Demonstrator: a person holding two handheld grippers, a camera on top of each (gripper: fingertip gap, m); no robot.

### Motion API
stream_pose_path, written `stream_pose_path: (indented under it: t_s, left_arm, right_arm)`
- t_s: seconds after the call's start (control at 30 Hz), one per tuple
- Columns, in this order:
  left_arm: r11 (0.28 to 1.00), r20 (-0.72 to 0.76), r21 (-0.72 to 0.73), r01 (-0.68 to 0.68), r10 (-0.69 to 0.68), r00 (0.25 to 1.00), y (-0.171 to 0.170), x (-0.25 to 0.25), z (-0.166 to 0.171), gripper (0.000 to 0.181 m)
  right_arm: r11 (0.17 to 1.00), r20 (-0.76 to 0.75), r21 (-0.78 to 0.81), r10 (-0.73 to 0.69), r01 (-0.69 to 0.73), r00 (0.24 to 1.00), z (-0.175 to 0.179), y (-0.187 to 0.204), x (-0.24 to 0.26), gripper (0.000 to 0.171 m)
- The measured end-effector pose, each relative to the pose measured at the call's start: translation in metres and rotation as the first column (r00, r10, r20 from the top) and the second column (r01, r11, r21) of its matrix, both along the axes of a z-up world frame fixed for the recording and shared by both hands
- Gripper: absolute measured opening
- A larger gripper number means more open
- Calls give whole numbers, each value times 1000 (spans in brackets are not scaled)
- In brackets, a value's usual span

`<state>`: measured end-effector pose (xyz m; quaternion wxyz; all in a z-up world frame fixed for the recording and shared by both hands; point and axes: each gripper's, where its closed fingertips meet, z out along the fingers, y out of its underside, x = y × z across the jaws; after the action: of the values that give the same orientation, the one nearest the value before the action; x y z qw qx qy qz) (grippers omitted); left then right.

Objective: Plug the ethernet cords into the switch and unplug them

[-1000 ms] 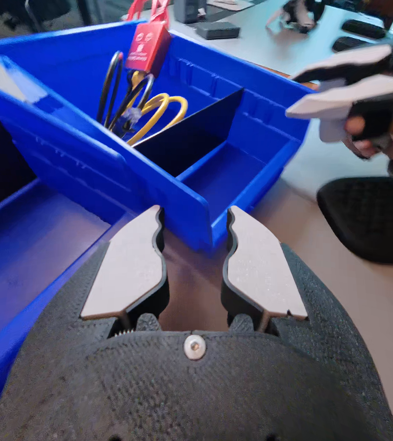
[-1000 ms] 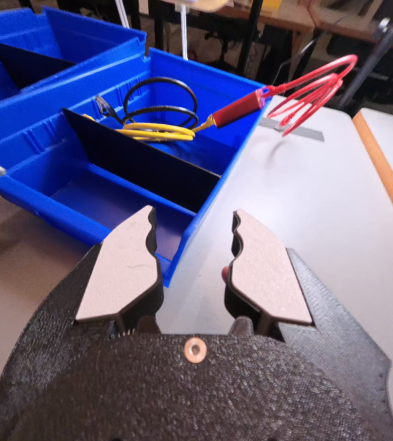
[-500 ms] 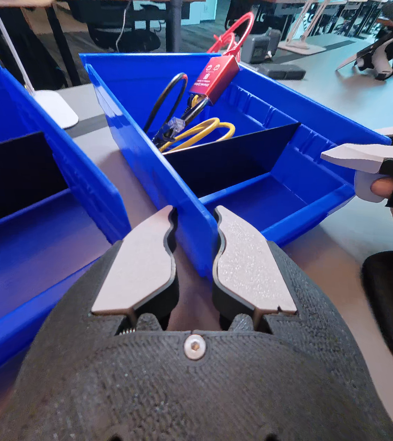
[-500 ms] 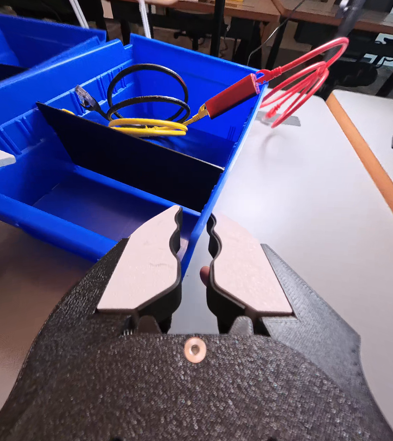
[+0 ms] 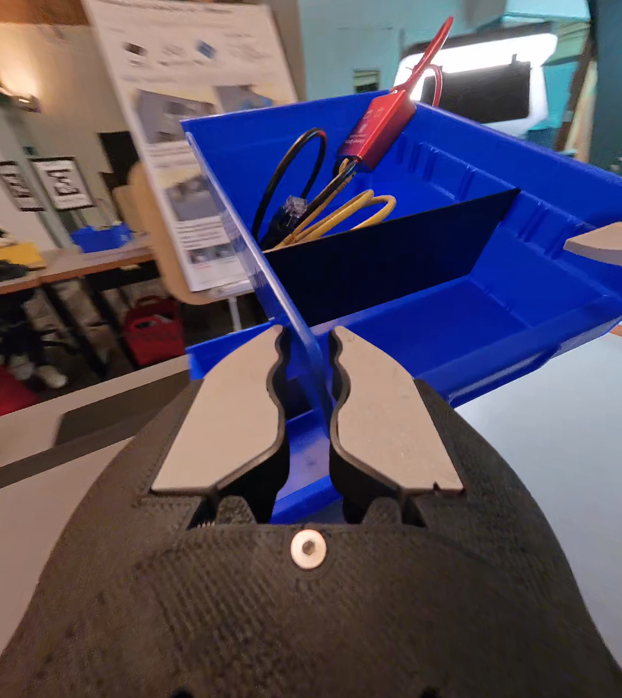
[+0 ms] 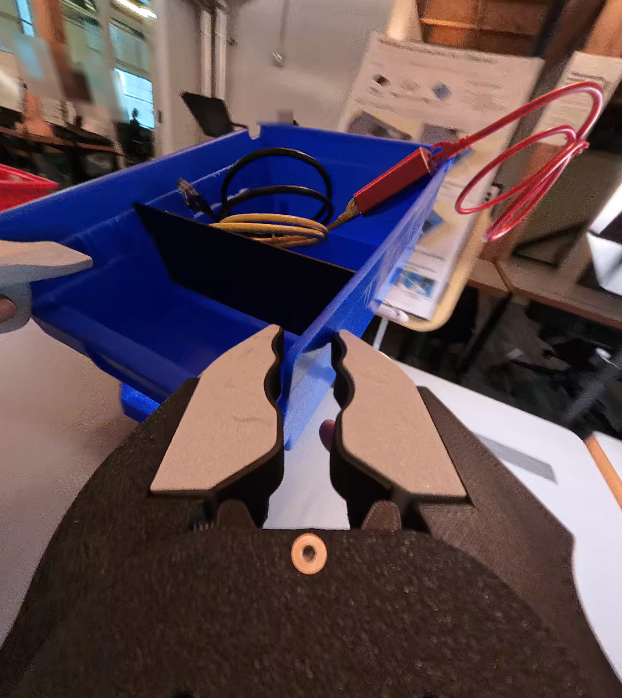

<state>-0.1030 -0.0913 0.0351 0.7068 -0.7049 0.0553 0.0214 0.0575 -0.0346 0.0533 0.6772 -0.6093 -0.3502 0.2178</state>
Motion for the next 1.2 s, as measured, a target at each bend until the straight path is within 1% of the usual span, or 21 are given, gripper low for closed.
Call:
stream_pose_path:
  t_s: [0.1, 0.17, 0.23, 0.37, 0.53, 0.67, 0.77, 0.8, 0.87, 0.9, 0.93, 0.97, 1.0, 1.07, 1.1, 1.13, 1.17, 1.2]
  left_arm:
    - [993, 14, 16, -121, 120, 993, -38, -62, 7, 18]
    - [980, 23, 7, -199, 199, 980, -65, -102, 5, 18]
    - [964, 31, -9, -267, 267, 963, -90, -139, -3, 18]
    - [931, 52, -72, -359, 363, 930, -125, -199, -35, 17]
    - [903, 63, -179, -391, 407, 911, -147, -244, -97, 16]
    - [883, 78, -260, -392, 423, 903, -150, -258, -148, 16]
    - [875, 97, -308, -375, 421, 902, -145, -257, -182, 18]
    - [876, 99, -307, -372, 418, 903, -143, -256, -188, 18]
    - [880, 75, -298, -369, 407, 910, -137, -251, -190, 19]
    - [879, 54, -311, -360, 395, 917, -133, -249, -192, 20]
    - [880, 35, -338, -334, 367, 930, -129, -245, -196, 20]
    - [884, 28, -367, -290, 322, 946, -124, -238, -199, 22]
    - [894, 23, -378, -241, 270, 963, -119, -231, -200, 30]
    - [902, -4, -407, -144, 155, 988, -114, -219, -201, 32]
    - [900, -2, -423, -108, 118, 993, -114, -215, -199, 34]
    - [897, -1, -430, -99, 109, 994, -114, -214, -194, 38]
    - [900, -17, -425, -101, 104, 994, -115, -213, -186, 41]
    - [899, -61, -423, -118, 102, 993, -116, -212, -178, 45]
  right_arm:
    - [992, 3, 17, 122, -122, 993, 13, -23, -69, 22]
    - [981, 11, 10, 195, -195, 981, 10, -38, -115, 22]
    - [966, 13, -14, 259, -259, 966, 0, -51, -158, 23]
    - [933, 21, -90, 352, -349, 936, -37, -72, -227, 23]
    - [894, 78, -201, 423, -401, 903, -106, -87, -277, 25]
    - [876, 131, -291, 436, -386, 890, -159, -88, -292, 25]
    - [867, 164, -338, 437, -366, 884, -188, -82, -293, 25]
    - [872, 178, -338, 429, -355, 886, -196, -79, -292, 24]
    - [887, 204, -320, 408, -333, 890, -206, -72, -288, 24]
    - [886, 223, -325, 410, -329, 884, -209, -69, -286, 27]
    - [877, 234, -349, 422, -329, 876, -212, -68, -283, 36]
    - [866, 236, -372, 438, -335, 868, -212, -67, -279, 44]
    - [854, 239, -391, 455, -344, 858, -210, -66, -273, 46]
    - [829, 277, -421, 504, -368, 818, -209, -65, -256, 50]
    - [829, 281, -400, 518, -392, 808, -202, -62, -246, 49]
    - [835, 297, -367, 522, -409, 800, -193, -56, -234, 47]
    - [840, 337, -347, 527, -418, 780, -189, -48, -220, 49]
    - [833, 388, -356, 543, -423, 744, -188, -41, -207, 52]
